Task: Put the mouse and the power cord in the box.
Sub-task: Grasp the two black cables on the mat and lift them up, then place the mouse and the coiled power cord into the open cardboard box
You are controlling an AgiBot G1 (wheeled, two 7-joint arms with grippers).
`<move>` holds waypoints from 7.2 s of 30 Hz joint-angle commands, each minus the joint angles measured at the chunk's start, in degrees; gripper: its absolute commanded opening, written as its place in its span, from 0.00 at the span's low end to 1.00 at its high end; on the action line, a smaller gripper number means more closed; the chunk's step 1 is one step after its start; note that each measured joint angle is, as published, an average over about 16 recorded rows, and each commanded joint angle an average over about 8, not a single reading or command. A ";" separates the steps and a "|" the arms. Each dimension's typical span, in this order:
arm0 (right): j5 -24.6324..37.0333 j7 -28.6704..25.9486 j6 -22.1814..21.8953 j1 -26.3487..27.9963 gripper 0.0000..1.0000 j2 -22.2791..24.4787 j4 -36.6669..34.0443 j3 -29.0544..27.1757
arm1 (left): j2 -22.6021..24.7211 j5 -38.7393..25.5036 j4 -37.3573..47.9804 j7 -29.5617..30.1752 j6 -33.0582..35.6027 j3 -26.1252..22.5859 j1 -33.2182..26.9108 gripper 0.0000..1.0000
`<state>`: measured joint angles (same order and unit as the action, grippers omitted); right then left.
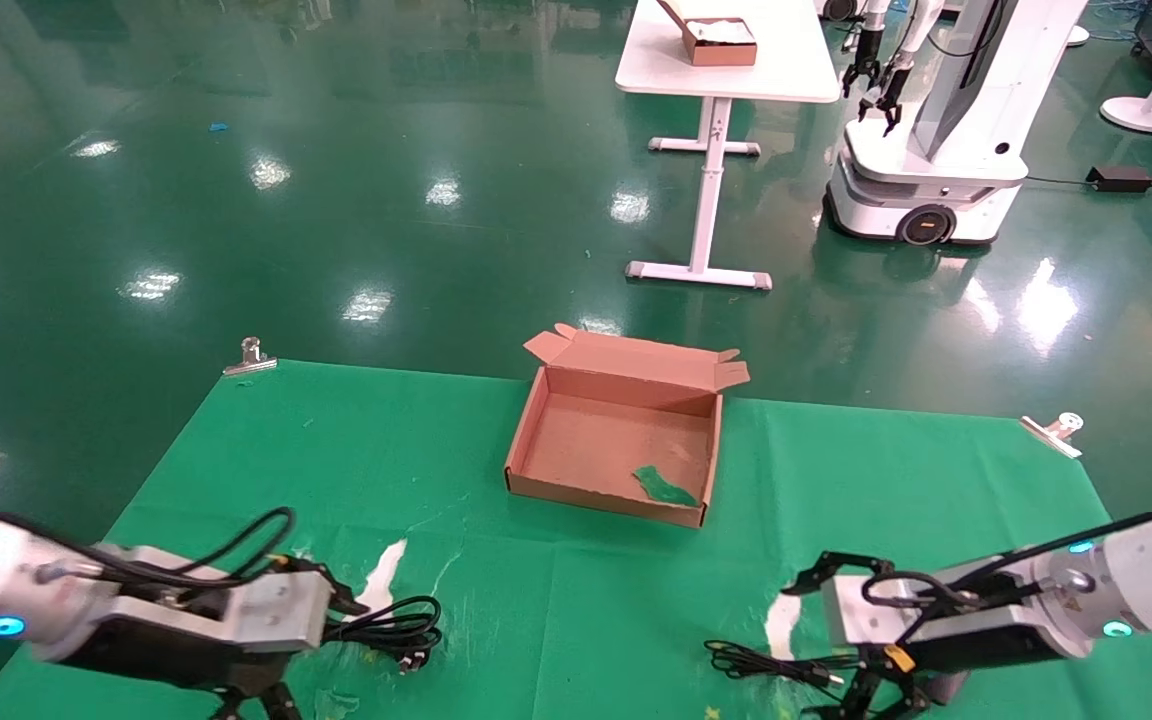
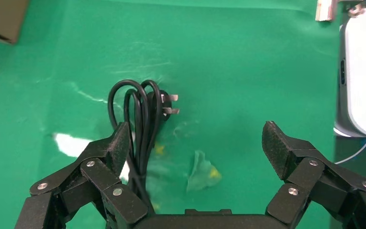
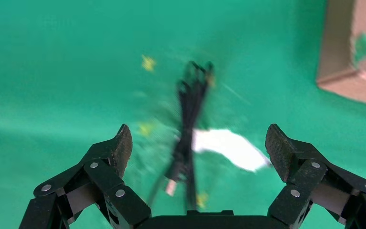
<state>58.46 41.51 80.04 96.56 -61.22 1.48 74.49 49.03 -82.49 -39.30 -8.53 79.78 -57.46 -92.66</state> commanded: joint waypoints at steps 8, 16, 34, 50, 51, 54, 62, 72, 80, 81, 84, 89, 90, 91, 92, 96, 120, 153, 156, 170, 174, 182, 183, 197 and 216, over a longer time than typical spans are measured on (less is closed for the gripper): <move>0.45 1.48 -4.03 0.25 1.00 -0.60 -1.26 0.28 | 9.40 -2.71 18.04 -9.08 -3.37 -1.33 -1.81 1.00; 0.78 1.84 -6.93 -0.61 1.00 -1.77 -1.57 0.50 | 13.88 -3.59 28.07 -14.53 -7.05 -1.60 -2.59 1.00; 0.62 0.18 -6.75 -2.53 1.00 -1.65 -1.93 0.39 | 17.60 -3.48 36.19 -19.05 -16.65 -1.11 -2.77 1.00; 0.69 -0.58 -8.13 -2.86 0.28 -1.41 -1.88 0.44 | 16.89 -4.04 37.75 -21.33 -12.90 -1.58 -3.80 0.76; 0.70 -0.59 -8.17 -2.90 0.16 -1.37 -1.89 0.45 | 16.93 -4.29 37.75 -21.46 -12.54 -1.78 -3.91 0.64; 0.72 -0.61 -8.26 -2.99 0.00 -1.32 -1.91 0.45 | 17.05 -4.77 37.77 -21.65 -11.84 -2.16 -4.16 0.26; 0.75 -0.61 -8.27 -3.00 0.00 -1.29 -1.92 0.46 | 17.05 -4.94 37.70 -21.64 -11.77 -2.18 -4.16 0.00; 0.75 -0.61 -8.20 -2.94 0.00 -1.32 -1.88 0.45 | 16.94 -4.68 37.67 -21.56 -12.21 -1.95 -3.93 0.00; 0.73 -0.61 -8.16 -2.92 0.00 -1.35 -1.87 0.44 | 16.91 -4.54 37.65 -21.51 -12.43 -1.87 -3.86 0.00; 0.73 -0.61 -8.16 -2.91 0.00 -1.35 -1.87 0.44 | 16.91 -4.53 37.64 -21.51 -12.45 -1.87 -3.86 0.00; 0.72 -0.61 -8.15 -2.91 0.00 -1.36 -1.87 0.44 | 16.90 -4.49 37.62 -21.50 -12.51 -1.85 -3.85 0.00; 0.71 -0.61 -8.14 -2.89 0.00 -1.38 -1.87 0.44 | 16.88 -4.36 37.59 -21.48 -12.62 -1.80 -3.85 0.00; 0.71 -0.61 -8.13 -2.89 0.00 -1.38 -1.87 0.44 | 16.87 -4.32 37.58 -21.47 -12.65 -1.79 -3.85 0.00; 0.70 -0.61 -8.13 -2.89 0.00 -1.38 -1.87 0.44 | 16.87 -4.28 37.58 -21.47 -12.67 -1.77 -3.85 0.00; 0.70 -0.61 -8.13 -2.88 0.00 -1.38 -1.87 0.44 | 16.86 -4.24 37.57 -21.47 -12.69 -1.76 -3.85 0.00; 0.71 -0.61 -8.14 -2.87 0.00 -1.38 -1.87 0.45 | 16.86 -4.19 37.57 -21.46 -12.70 -1.76 -3.86 0.00; -3.98 -6.12 -0.27 11.73 0.00 5.31 -4.40 -2.63 | 12.89 1.58 37.05 -16.92 -3.07 2.22 -15.13 0.00; -8.90 -9.94 -42.08 3.90 0.68 -16.36 4.62 -5.24 | 27.44 8.59 37.31 -13.04 -40.32 7.44 -19.56 0.00; -8.75 -10.78 -42.71 3.65 1.00 -16.30 5.13 -4.94 | 27.45 8.31 37.18 -13.53 -40.46 7.21 -19.00 0.00; -10.55 -11.71 -44.06 4.44 1.00 -13.89 2.24 -5.84 | 28.93 7.74 32.18 -13.12 -39.17 5.91 -15.27 0.00; -11.24 -10.11 -42.50 6.98 1.00 -10.71 1.32 -6.42 | 29.33 7.85 27.96 -11.59 -38.43 4.58 -12.91 0.00; -11.48 -6.45 -34.68 12.75 1.00 -1.30 0.92 -6.72 | 29.50 8.14 17.29 -7.89 -34.62 -1.57 -7.52 0.00; -11.33 -6.02 -33.51 13.50 1.00 -0.13 0.95 -6.63 | 29.49 8.31 16.34 -7.19 -34.30 -2.40 -6.94 0.00; -4.35 -5.83 -14.52 21.39 1.00 9.93 0.68 -1.72 | 29.87 11.68 8.96 5.98 -46.50 -12.39 -5.14 0.19; -2.83 -5.84 -12.17 24.98 1.00 10.27 1.36 -1.06 | 28.72 13.12 5.03 13.96 -51.94 -19.23 -5.40 1.00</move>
<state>55.47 34.95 68.12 120.58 -50.66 3.92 72.56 77.11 -68.96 -34.88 5.50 28.75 -75.72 -97.48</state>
